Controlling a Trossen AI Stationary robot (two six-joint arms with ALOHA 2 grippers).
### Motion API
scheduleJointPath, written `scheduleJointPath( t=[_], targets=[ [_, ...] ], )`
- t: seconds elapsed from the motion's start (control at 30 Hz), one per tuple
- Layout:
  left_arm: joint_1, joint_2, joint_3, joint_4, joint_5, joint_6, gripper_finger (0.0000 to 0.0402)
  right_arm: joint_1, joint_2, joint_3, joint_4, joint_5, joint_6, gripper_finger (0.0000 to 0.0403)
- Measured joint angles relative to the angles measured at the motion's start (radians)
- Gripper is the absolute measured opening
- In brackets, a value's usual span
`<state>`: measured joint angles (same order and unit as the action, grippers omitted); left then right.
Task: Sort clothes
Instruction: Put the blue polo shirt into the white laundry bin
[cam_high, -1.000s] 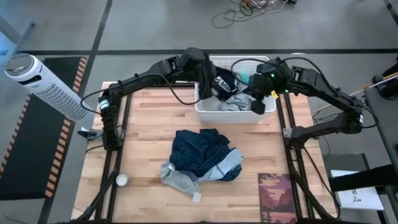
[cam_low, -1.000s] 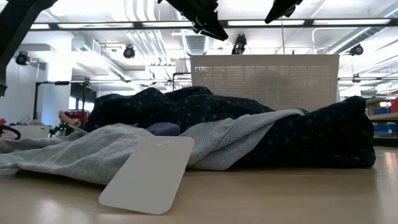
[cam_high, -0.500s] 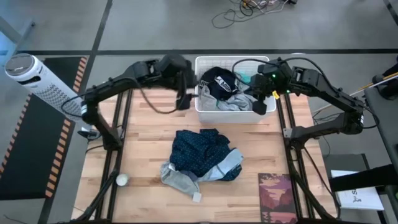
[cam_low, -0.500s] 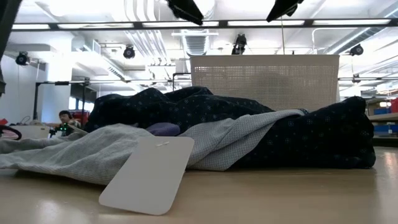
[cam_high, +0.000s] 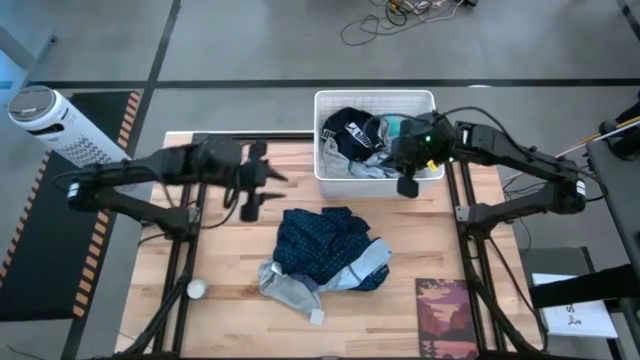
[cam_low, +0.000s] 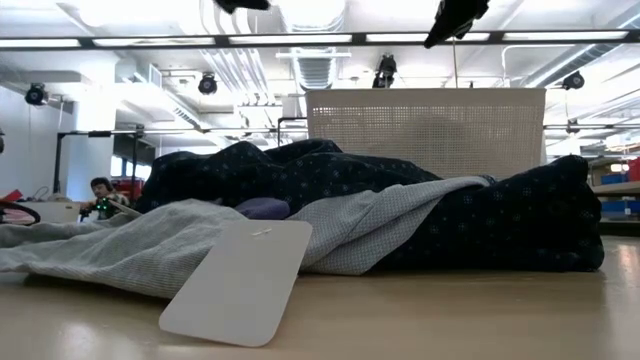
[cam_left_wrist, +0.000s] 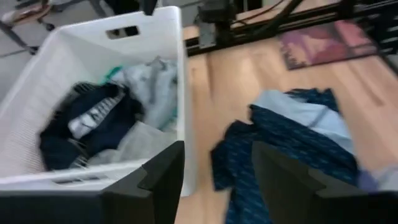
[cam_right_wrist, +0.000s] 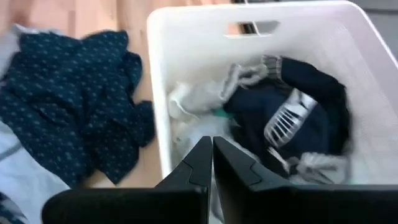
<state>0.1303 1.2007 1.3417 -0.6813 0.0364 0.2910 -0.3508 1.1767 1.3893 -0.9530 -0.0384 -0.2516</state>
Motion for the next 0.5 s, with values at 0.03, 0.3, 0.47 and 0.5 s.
scheduleJointPath(
  t=[0.03,0.3,0.47,0.5],
  targets=[
    [-0.014,-0.037,-0.048,0.014,0.0,-0.014,0.0174,0.013,0.0,-0.014,0.024,-0.013,0.005,0.0],
    [-0.139,-0.24,-0.335,0.078,0.0,-0.157,0.0162,0.143,0.001,-0.11,0.191,-0.031,0.022,0.0],
    [-0.215,-0.278,-0.448,0.169,0.0,-0.208,0.0157,0.217,0.001,-0.143,0.297,-0.031,0.03,0.0],
    [-0.229,-0.279,-0.464,0.185,0.0,-0.207,0.0156,0.228,0.001,-0.146,0.31,-0.031,0.037,0.0]
  ],
)
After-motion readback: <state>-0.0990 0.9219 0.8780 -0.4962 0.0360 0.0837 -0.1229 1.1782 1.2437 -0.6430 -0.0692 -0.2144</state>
